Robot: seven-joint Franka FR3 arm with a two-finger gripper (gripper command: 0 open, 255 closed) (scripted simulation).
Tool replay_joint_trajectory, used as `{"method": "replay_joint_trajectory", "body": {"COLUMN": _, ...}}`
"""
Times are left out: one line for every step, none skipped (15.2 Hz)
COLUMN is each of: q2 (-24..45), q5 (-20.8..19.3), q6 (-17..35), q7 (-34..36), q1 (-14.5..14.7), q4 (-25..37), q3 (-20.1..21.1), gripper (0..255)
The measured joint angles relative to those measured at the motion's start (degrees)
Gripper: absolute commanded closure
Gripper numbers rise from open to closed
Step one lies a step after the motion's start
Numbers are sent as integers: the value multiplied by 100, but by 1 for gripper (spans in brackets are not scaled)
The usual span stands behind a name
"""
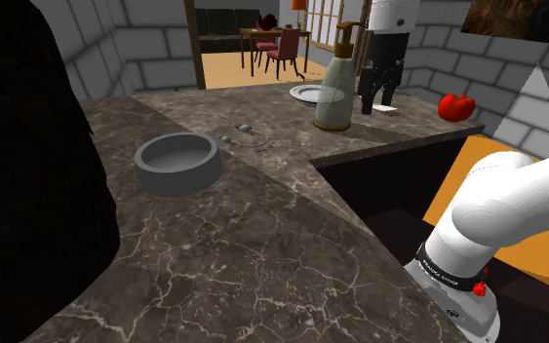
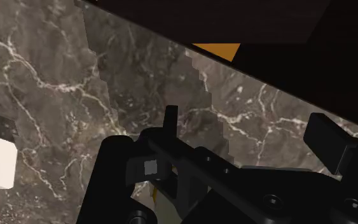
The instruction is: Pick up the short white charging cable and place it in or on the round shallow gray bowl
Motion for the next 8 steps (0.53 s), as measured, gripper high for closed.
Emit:
{"method": "replay_joint_trajectory", "body": {"q2": 0, "q5": 0, "q6": 0, "q7": 0, "q1": 0, "q4": 0, "q3": 0, "gripper": 0}}
{"method": "replay_joint_trajectory", "body": {"q2": 46, "q5": 30, "q6": 64, "q7": 44, "q1": 14, "q4": -9, "q3": 32, "gripper": 0}}
{"method": "replay_joint_trajectory", "body": {"q2": 180, "q5": 84, "q6": 141, "q7": 120, "q1": 41, "q4": 68, "q3": 89, "gripper": 0}}
{"method": "replay_joint_trajectory", "body": {"q2": 335, "q5": 149, "q6": 239, "q7": 214, "q1": 74, "q4": 146, "q3": 162, "gripper": 0}}
{"method": "replay_joint_trajectory", "body": {"q2": 505, "q5": 217, "q6": 361, "q7": 317, "q1": 110, "q4": 217, "q3": 240, "gripper": 0}}
{"method": "replay_joint_trajectory", "body": {"q2": 640, "q5": 281, "q6": 478, "q7": 423, "q1": 143, "q4": 261, "q3": 321, "gripper": 0}}
{"method": "replay_joint_trajectory", "body": {"q2": 738, "q5": 332, "q6": 603, "q7": 515, "q1": 169, "q4": 259, "q3": 390, "gripper": 0}}
{"method": "replay_joint_trajectory", "body": {"q2": 907, "q5": 384, "q6": 726, "q7": 614, "q1": 198, "q4": 335, "q3": 464, "gripper": 0}}
